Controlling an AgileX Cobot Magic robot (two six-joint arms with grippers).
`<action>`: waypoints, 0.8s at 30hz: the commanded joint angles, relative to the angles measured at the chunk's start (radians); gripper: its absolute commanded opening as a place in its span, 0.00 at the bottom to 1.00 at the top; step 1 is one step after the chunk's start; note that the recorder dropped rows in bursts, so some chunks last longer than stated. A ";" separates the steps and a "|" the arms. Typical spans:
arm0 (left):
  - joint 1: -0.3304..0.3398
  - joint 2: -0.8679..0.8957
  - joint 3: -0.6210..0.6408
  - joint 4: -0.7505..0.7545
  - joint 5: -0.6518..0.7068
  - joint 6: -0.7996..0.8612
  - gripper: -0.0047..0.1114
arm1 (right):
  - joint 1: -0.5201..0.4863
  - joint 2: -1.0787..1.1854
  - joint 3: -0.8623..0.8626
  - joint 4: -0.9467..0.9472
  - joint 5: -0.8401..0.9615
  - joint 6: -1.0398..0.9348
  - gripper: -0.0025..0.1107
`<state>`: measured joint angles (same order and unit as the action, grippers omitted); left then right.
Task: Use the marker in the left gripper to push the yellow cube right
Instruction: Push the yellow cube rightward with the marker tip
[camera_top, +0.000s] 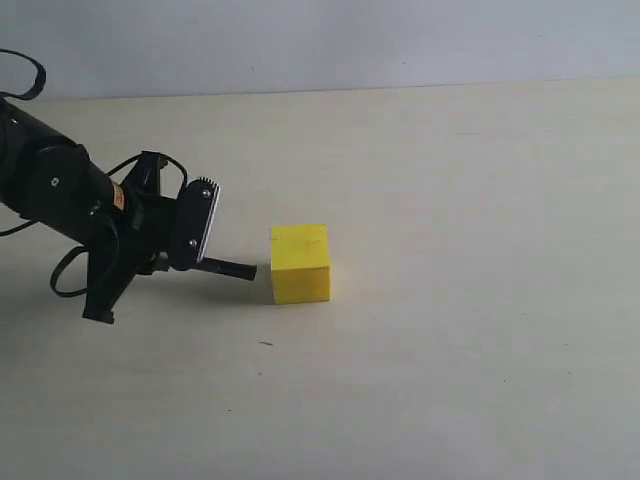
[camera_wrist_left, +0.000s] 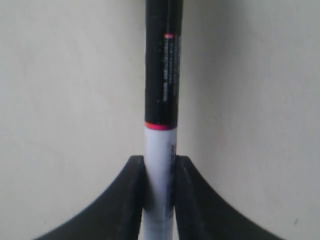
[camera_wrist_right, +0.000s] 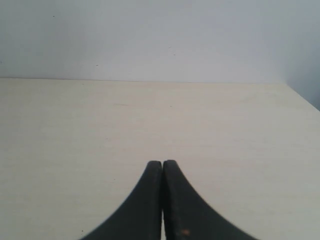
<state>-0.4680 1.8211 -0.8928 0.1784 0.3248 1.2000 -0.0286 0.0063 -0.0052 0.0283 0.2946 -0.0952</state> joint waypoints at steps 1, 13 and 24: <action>0.009 -0.006 -0.005 -0.006 0.026 -0.009 0.04 | -0.006 -0.006 0.005 -0.001 -0.013 -0.005 0.02; 0.009 -0.048 -0.005 -0.006 0.048 -0.060 0.04 | -0.006 -0.006 0.005 -0.001 -0.013 -0.005 0.02; 0.009 -0.056 -0.005 0.028 0.167 -0.274 0.04 | -0.006 -0.006 0.005 -0.001 -0.013 -0.005 0.02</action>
<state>-0.4602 1.7713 -0.8928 0.1864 0.4847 0.9991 -0.0286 0.0063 -0.0052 0.0283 0.2946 -0.0952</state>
